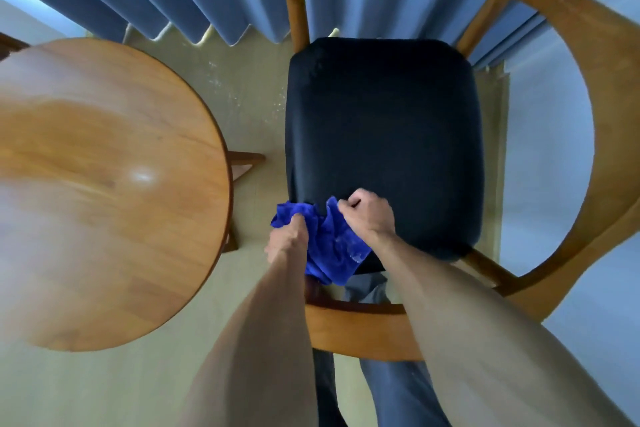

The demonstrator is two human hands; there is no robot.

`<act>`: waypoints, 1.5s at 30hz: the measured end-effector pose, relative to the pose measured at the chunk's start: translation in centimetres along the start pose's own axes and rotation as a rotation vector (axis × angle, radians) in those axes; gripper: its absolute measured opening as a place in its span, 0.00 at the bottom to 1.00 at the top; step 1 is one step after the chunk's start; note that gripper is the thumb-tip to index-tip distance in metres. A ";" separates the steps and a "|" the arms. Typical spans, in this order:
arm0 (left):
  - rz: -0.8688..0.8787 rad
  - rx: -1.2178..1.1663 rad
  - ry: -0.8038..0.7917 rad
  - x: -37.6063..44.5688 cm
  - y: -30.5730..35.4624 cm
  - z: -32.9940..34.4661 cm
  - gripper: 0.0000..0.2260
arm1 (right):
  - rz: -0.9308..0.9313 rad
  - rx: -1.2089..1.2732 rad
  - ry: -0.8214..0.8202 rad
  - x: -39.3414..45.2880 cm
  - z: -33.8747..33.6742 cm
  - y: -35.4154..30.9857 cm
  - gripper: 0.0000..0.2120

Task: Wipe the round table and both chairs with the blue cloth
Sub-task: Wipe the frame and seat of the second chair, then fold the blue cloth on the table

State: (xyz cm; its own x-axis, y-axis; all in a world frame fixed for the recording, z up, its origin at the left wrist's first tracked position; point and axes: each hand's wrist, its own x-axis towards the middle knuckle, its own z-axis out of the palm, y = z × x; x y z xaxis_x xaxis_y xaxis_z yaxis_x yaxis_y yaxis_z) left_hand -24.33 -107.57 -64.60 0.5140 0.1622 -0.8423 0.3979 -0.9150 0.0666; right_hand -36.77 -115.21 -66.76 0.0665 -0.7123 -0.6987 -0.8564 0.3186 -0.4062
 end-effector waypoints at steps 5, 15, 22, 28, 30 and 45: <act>0.013 -0.054 -0.058 -1.5 1.3 0.6 0.26 | -0.007 -0.077 -0.174 -0.8 0.7 -0.9 0.17; 0.250 -0.129 -0.120 -8.6 8.9 -3.1 0.18 | 0.084 0.181 -0.132 -0.8 -6.7 -10.1 0.06; 0.291 -0.445 -0.375 -11.9 12.0 -11.6 0.13 | 0.010 0.310 -0.190 -5.1 -8.2 -20.4 0.19; 0.258 -0.561 -0.457 -11.4 11.4 -24.2 0.19 | -0.049 0.272 -0.069 -12.3 -3.0 -29.0 0.15; 0.291 -0.520 -0.391 -9.4 10.9 -28.5 0.24 | -0.105 0.314 -0.005 -14.9 -0.3 -32.4 0.13; 1.043 0.561 0.245 6.6 0.9 -47.9 0.06 | -0.255 -0.388 0.242 -24.6 20.5 -36.3 0.20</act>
State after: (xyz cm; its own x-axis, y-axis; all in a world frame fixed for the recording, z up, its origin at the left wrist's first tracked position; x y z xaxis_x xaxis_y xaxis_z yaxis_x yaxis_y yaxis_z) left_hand 15.82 -89.61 -44.53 0.5455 -0.7396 -0.3942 -0.6478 -0.6705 0.3616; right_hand 3.19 -96.41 -46.88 0.2163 -0.8758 -0.4315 -0.9582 -0.1058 -0.2656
